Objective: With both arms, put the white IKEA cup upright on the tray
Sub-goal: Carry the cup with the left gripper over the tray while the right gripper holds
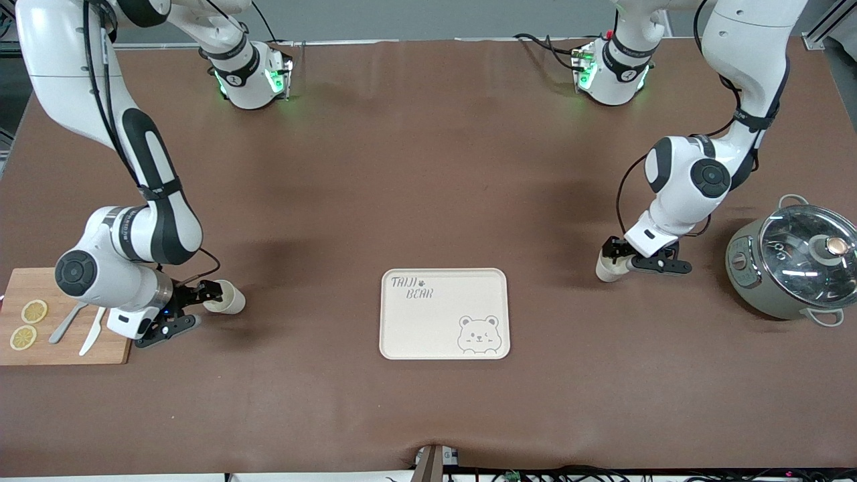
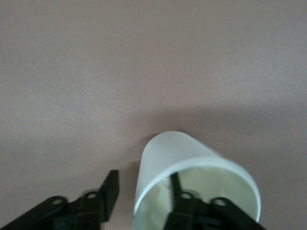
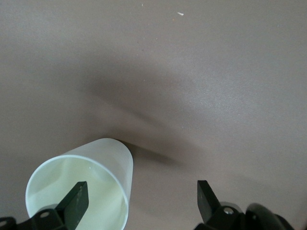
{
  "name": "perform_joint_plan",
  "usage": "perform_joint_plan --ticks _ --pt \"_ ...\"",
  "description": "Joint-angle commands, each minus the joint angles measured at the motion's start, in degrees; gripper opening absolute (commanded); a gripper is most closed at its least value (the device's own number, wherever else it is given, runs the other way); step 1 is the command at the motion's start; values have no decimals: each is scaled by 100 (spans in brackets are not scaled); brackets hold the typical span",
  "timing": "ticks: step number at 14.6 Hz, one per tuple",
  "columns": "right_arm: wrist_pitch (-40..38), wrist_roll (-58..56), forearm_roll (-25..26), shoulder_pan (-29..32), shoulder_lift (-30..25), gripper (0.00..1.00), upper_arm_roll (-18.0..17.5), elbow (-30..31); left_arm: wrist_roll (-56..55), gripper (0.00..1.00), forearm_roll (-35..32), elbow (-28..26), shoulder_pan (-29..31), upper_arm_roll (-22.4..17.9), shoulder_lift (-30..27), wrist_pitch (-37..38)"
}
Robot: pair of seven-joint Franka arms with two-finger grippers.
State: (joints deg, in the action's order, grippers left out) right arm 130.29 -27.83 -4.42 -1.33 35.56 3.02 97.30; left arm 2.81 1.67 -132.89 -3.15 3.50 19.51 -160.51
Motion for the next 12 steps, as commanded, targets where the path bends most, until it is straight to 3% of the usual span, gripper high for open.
perform_joint_plan --ticks 1,8,12 --pt "154 -135 -94 37 74 100 -38 -1 44 0 123 -53 16 20 0 -24" --pt "225 -135 -94 28 136 100 -38 -1 -17 0 123 254 16 20 17 54" --pt "251 -135 -94 19 136 100 -38 -1 -585 0 132 1227 -28 273 26 1527"
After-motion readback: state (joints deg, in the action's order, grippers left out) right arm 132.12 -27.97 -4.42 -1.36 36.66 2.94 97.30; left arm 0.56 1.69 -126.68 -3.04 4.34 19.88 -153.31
